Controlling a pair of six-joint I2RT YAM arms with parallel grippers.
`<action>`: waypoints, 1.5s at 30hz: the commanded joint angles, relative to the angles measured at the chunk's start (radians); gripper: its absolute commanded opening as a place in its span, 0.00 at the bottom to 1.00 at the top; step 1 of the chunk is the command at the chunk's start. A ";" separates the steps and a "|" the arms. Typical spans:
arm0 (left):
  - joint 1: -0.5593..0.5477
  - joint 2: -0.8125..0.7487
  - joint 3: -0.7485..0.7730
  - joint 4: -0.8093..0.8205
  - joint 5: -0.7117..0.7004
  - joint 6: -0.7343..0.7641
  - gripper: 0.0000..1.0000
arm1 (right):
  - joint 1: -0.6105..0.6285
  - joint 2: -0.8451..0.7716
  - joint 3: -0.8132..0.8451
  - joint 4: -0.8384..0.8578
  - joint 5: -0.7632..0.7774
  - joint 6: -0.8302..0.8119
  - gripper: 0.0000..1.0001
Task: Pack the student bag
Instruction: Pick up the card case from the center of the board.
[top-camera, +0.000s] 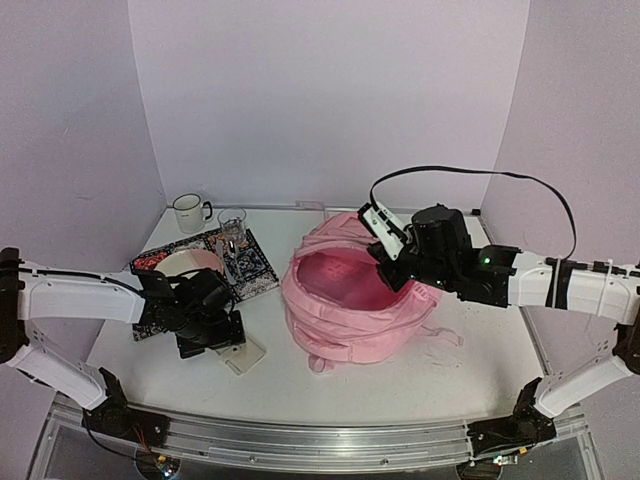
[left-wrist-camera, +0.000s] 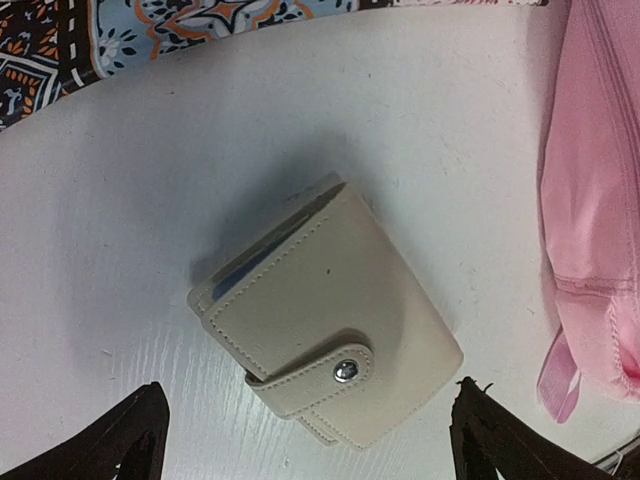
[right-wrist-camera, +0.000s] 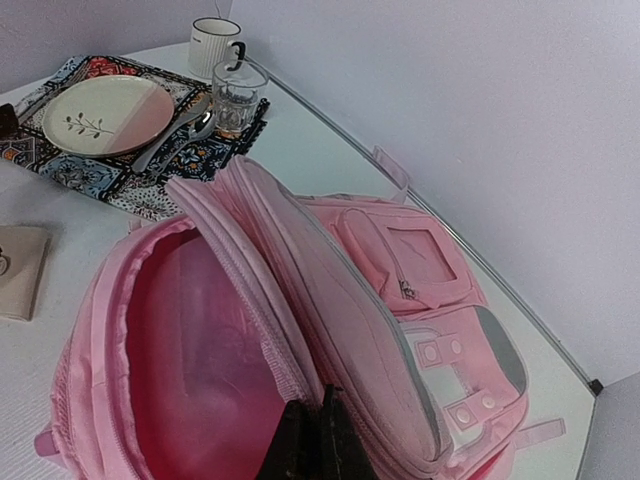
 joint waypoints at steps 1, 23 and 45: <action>-0.024 0.021 0.046 -0.016 -0.078 -0.221 1.00 | -0.003 0.001 0.051 0.147 -0.034 0.031 0.00; -0.047 0.325 0.218 -0.124 -0.079 -0.499 1.00 | -0.003 0.015 0.009 0.206 -0.142 0.050 0.00; -0.049 0.450 0.376 -0.280 -0.075 -0.286 0.84 | -0.003 0.044 0.004 0.249 -0.165 0.046 0.00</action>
